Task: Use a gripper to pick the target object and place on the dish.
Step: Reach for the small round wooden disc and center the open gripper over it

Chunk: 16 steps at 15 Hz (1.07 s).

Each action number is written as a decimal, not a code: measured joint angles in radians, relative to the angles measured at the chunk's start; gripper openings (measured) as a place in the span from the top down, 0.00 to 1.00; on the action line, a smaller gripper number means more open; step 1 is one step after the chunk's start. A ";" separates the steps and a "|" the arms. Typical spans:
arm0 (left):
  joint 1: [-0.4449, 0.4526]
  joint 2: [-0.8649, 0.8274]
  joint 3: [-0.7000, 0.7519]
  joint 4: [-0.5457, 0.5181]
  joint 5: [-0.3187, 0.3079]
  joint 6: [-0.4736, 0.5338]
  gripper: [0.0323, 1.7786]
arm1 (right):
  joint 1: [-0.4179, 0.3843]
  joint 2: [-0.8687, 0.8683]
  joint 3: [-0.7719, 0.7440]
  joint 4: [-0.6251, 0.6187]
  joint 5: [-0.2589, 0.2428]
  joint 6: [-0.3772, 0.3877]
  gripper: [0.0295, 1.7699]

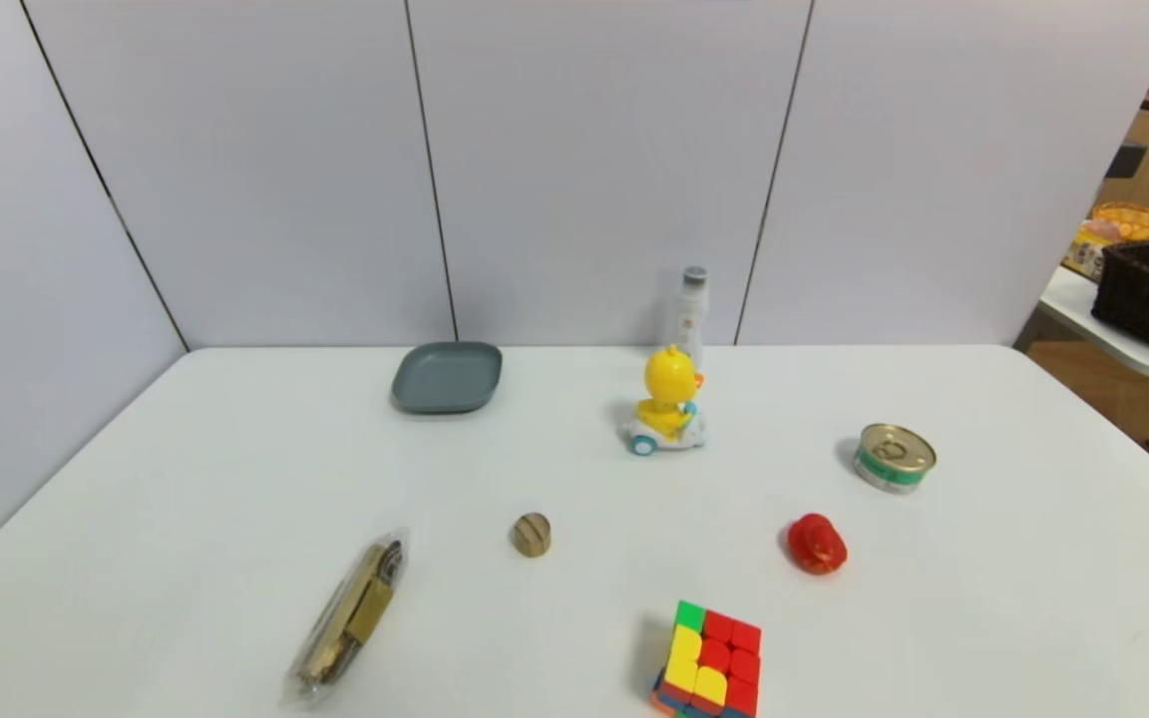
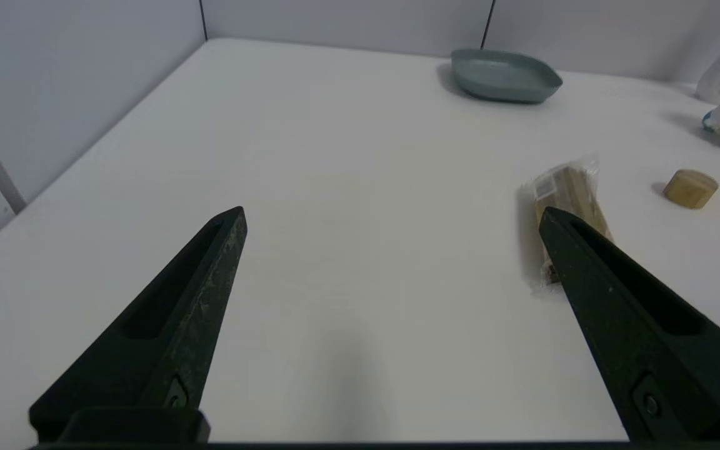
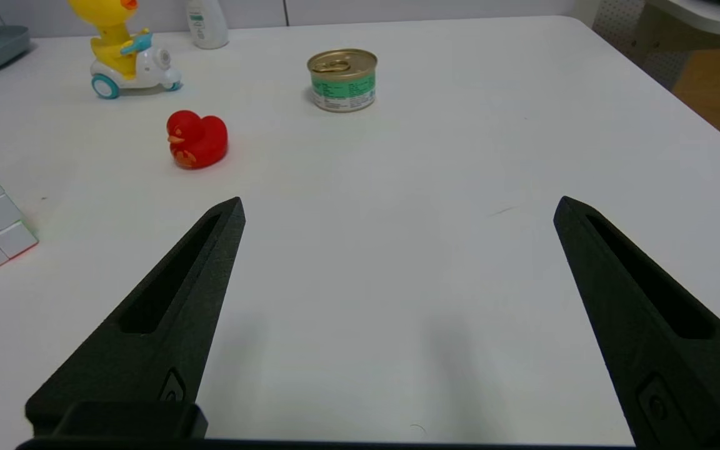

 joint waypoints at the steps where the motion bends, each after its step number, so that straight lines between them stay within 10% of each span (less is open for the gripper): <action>1: 0.000 0.016 -0.038 -0.010 -0.001 0.002 0.05 | 0.000 0.000 0.000 0.000 0.000 0.000 0.03; 9: -0.020 0.463 -0.537 -0.081 -0.039 0.114 0.05 | 0.000 0.000 0.000 0.000 -0.001 0.000 0.03; 16: -0.043 0.936 -0.850 -0.012 -0.291 0.352 0.05 | 0.000 0.000 0.000 0.000 0.000 0.000 0.03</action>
